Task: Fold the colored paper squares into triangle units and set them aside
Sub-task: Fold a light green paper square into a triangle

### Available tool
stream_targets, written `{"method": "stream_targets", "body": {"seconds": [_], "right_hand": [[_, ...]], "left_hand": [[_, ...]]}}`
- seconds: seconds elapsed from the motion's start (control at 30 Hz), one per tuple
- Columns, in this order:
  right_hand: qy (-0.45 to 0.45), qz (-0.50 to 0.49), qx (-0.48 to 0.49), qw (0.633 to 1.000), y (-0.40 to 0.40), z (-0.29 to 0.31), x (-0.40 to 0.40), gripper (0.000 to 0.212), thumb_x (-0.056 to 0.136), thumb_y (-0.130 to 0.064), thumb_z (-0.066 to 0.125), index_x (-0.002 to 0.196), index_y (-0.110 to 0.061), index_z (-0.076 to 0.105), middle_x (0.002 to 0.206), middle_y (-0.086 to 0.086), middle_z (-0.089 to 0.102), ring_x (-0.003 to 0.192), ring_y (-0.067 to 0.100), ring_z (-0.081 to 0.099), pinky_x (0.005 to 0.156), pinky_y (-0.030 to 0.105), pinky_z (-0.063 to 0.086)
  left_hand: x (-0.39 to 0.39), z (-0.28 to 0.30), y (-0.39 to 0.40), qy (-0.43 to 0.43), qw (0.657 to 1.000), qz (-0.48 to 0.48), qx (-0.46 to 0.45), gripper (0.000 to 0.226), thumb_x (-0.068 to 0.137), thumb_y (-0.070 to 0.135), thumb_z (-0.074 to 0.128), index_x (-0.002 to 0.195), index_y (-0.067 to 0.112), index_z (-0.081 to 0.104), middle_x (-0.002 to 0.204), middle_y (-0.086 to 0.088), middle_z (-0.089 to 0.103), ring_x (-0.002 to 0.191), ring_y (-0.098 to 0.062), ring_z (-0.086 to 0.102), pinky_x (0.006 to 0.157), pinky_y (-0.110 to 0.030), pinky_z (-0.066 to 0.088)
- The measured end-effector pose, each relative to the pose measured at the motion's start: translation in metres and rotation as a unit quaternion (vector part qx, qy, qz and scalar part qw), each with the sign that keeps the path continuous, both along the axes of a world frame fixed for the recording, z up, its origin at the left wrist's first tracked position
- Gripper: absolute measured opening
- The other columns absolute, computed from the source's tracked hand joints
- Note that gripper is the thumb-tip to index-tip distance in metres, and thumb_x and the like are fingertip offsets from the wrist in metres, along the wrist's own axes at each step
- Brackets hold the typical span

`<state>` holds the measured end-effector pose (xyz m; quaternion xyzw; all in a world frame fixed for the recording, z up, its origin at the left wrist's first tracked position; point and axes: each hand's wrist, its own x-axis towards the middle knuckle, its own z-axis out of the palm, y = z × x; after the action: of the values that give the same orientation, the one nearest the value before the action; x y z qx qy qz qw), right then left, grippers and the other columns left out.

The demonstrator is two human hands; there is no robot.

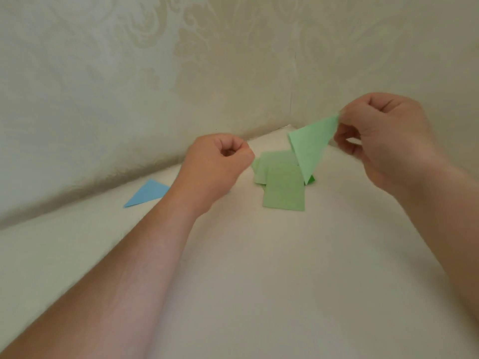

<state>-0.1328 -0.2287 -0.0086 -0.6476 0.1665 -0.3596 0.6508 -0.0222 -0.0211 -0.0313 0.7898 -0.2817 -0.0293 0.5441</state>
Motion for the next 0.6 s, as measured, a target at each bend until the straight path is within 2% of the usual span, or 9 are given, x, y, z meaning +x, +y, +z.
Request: {"method": "stream_targets", "body": {"seconds": [0.07,0.13,0.2,0.27,0.33,0.43,0.53,0.6], "right_hand": [[0.032,0.026,0.024,0.999,0.004,-0.006,0.002,0.022,0.084,-0.01,0.064,0.065,-0.02,0.06,0.069,0.004,0.06,0.058,0.018,0.055,0.066,0.035,0.05],[0.069,0.052,0.049,0.995,0.013,-0.014,0.006,0.025,0.09,-0.012,0.064,0.068,-0.021,0.061,0.073,0.002,0.061,0.057,0.018,0.054,0.063,0.032,0.049],[0.091,0.086,0.083,0.989,0.021,-0.017,0.01,0.022,0.094,-0.015,0.064,0.073,-0.021,0.062,0.073,0.0,0.063,0.056,0.018,0.054,0.06,0.03,0.048],[0.095,0.109,0.116,0.983,0.027,-0.019,0.013,0.019,0.097,-0.015,0.062,0.078,-0.019,0.062,0.073,0.001,0.064,0.054,0.017,0.055,0.058,0.028,0.048],[0.095,0.119,0.145,0.978,0.029,-0.021,0.015,0.016,0.098,-0.014,0.06,0.083,-0.018,0.061,0.074,0.002,0.066,0.053,0.018,0.057,0.057,0.029,0.048],[0.12,0.126,0.139,0.975,0.028,-0.024,0.015,0.009,0.096,-0.012,0.059,0.088,-0.015,0.061,0.076,0.004,0.067,0.054,0.018,0.057,0.058,0.031,0.047],[0.153,0.113,0.083,0.978,0.029,-0.023,0.013,0.007,0.092,-0.011,0.061,0.087,-0.016,0.064,0.076,0.004,0.068,0.055,0.018,0.056,0.062,0.034,0.046],[0.142,0.115,0.067,0.981,0.034,-0.022,0.012,0.01,0.09,-0.008,0.064,0.088,-0.017,0.068,0.076,0.003,0.068,0.057,0.018,0.057,0.065,0.035,0.046]], "left_hand": [[0.003,0.0,-0.002,0.033,0.998,0.004,-0.06,0.016,0.092,0.02,0.065,0.078,0.018,0.069,0.072,0.002,0.064,0.069,-0.013,0.053,0.066,-0.03,0.047],[0.0,-0.003,-0.008,0.093,0.99,-0.043,-0.099,0.01,0.094,0.028,0.066,0.092,0.019,0.07,0.084,0.004,0.072,0.079,-0.012,0.063,0.079,-0.035,0.053],[-0.005,-0.009,-0.014,0.141,0.98,-0.101,-0.098,0.027,0.09,0.032,0.07,0.111,0.016,0.068,0.098,0.001,0.076,0.09,-0.017,0.071,0.086,-0.037,0.056],[-0.009,-0.015,-0.019,0.149,0.975,-0.134,-0.091,0.026,0.095,0.019,0.072,0.119,0.014,0.066,0.097,-0.001,0.077,0.088,-0.018,0.072,0.085,-0.036,0.058],[-0.009,-0.019,-0.02,0.132,0.978,-0.13,-0.098,0.016,0.097,0.008,0.068,0.112,0.012,0.07,0.085,0.002,0.074,0.076,-0.011,0.067,0.077,-0.031,0.056],[-0.001,-0.023,-0.019,0.131,0.98,-0.102,-0.114,0.009,0.097,0.008,0.068,0.1,0.013,0.075,0.077,0.003,0.072,0.069,-0.009,0.063,0.071,-0.026,0.054],[0.003,-0.024,-0.016,0.135,0.979,-0.108,-0.108,0.012,0.095,0.011,0.071,0.106,0.012,0.077,0.081,-0.002,0.073,0.066,-0.01,0.059,0.069,-0.027,0.052],[0.003,-0.025,-0.015,0.122,0.981,-0.115,-0.097,0.013,0.093,0.011,0.074,0.104,0.015,0.078,0.081,-0.003,0.074,0.065,-0.01,0.058,0.066,-0.027,0.05]]}}
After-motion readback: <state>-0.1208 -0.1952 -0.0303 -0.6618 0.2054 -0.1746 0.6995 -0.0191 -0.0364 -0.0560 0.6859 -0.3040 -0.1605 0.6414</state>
